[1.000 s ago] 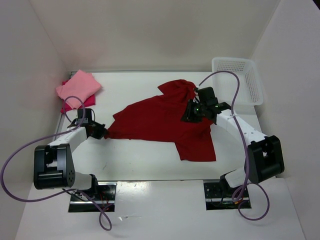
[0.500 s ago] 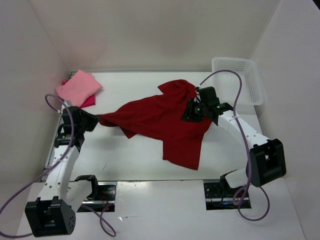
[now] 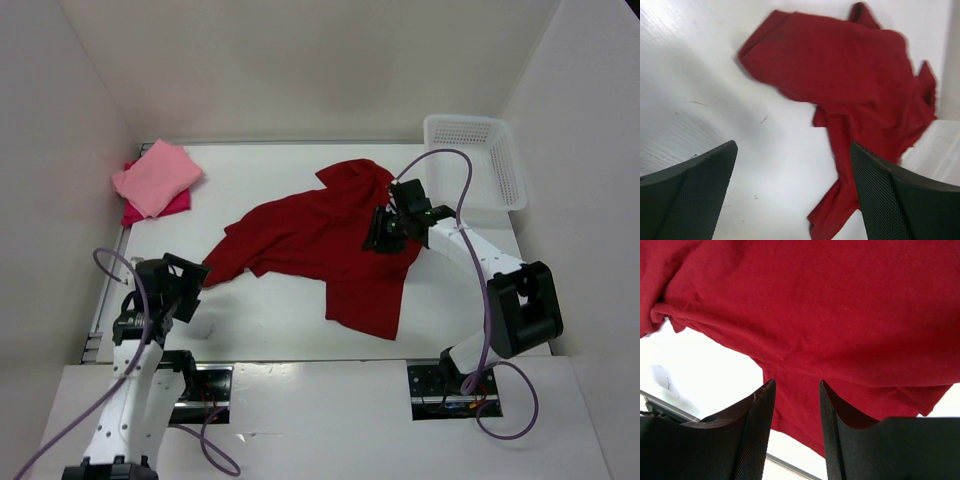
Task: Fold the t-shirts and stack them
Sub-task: Flatten out the tshirt
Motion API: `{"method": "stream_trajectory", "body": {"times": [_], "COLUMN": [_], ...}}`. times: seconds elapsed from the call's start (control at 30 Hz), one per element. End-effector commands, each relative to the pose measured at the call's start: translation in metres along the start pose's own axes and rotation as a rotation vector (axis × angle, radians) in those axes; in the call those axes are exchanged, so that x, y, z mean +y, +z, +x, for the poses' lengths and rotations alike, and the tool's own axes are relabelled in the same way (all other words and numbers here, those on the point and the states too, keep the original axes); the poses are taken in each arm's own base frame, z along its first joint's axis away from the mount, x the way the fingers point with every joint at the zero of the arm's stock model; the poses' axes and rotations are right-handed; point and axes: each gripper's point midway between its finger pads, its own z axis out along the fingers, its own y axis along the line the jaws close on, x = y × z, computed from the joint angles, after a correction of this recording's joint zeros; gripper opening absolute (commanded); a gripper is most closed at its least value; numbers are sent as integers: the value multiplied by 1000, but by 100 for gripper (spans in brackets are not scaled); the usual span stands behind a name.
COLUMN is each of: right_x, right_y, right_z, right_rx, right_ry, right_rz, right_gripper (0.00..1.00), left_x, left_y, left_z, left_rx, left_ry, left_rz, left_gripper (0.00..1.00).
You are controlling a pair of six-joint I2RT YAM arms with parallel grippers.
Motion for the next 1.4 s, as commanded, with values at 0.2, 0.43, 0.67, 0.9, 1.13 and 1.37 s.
{"method": "stream_trajectory", "body": {"times": [0.2,0.43,0.67,0.9,1.13,1.37], "right_x": [5,6,12,13,9,-17], "right_y": [4,3,3,5,7,14], "right_z": [-4,-8,-10,-7,-7,21], "right_rx": [0,-8,-13,4,-4,43], "right_ry": [-14,-25,-31,-28,-28,76], "right_rz": [-32,-36,-63,-76,-60,38], "right_gripper": [46,46,46,46,46,52], "left_x": [-8,29,44,31,23,-14], "left_y": [48,59,70,97,103,88], "left_z": [-8,-17,-25,-23,-26,-54], "left_rx": [14,-58,-122,-78,-61,-136], "left_ry": [-88,-118,-124,-150,-120,-30], "left_rz": [-41,-165,-191,-170,-176,-104], "left_gripper": [73,33,65,59,23,0]}}
